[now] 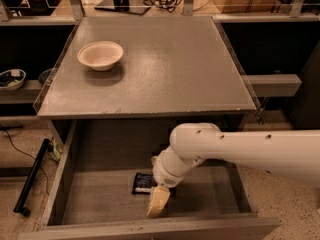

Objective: Pick rxbar blueberry from top drawer and place on counter

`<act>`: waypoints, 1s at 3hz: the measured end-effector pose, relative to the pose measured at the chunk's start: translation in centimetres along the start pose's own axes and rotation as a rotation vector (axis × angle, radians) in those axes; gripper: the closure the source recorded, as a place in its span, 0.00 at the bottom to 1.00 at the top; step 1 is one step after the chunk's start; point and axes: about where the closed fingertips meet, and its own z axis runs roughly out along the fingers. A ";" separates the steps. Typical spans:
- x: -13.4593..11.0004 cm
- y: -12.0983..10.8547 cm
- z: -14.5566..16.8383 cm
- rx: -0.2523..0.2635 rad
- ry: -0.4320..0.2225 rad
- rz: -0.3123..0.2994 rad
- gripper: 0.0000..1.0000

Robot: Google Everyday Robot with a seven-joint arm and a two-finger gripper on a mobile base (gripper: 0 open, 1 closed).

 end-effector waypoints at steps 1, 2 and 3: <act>0.0 0.0 0.0 0.000 0.000 0.000 0.00; 0.0 0.0 0.0 0.000 0.000 0.000 0.19; 0.0 0.0 0.0 0.000 0.000 0.000 0.42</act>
Offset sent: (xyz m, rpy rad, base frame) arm 0.0000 0.0000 0.0000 0.0000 0.0000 0.0000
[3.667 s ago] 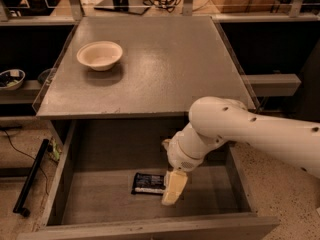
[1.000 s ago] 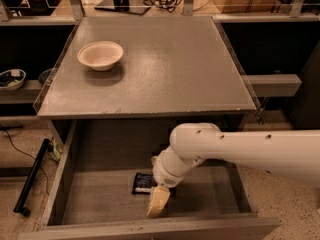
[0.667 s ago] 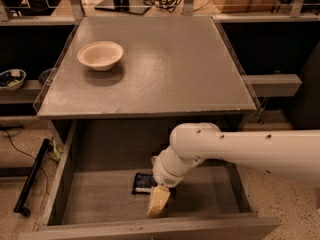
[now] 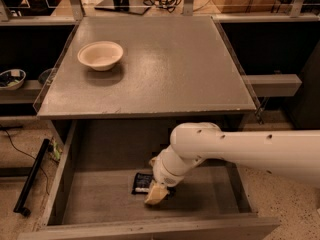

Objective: Pick rxbar blueberry from top drawer and place on counter

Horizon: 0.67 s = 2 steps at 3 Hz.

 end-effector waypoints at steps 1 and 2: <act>0.0 0.0 0.0 0.000 0.000 0.000 0.66; 0.0 0.0 0.0 0.000 0.000 0.000 0.89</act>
Offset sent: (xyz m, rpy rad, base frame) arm 0.0000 0.0000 0.0000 0.0000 0.0000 0.0000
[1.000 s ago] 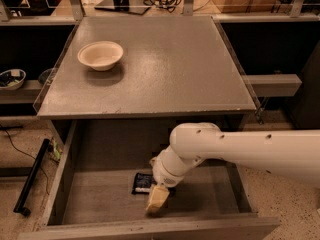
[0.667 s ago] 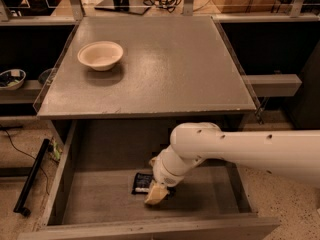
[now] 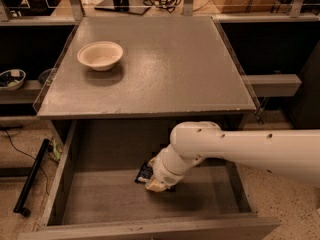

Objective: Pick rxbar blueberry from top drawer and place on counter

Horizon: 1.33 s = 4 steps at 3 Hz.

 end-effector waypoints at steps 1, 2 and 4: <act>0.0 0.0 0.0 0.000 0.000 0.000 1.00; -0.3 -0.3 -0.7 0.000 0.000 0.000 1.00; -1.7 -0.6 -4.6 0.017 -0.015 -0.032 1.00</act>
Offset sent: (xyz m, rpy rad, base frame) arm 0.0000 0.0000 0.0000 0.0000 0.0000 0.0000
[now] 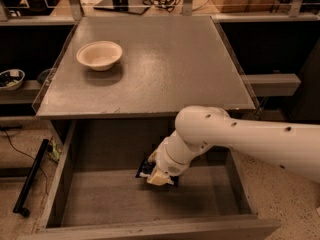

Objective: Pick rxbar blueberry from top drawer and place on counter

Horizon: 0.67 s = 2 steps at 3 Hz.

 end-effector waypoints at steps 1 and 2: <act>-1.9 0.6 -5.8 -0.007 -0.026 -0.059 1.00; -2.0 0.6 -5.9 -0.009 -0.026 -0.063 1.00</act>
Offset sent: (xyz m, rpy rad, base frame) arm -0.0076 -0.0150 0.0909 0.0520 -0.0349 0.0880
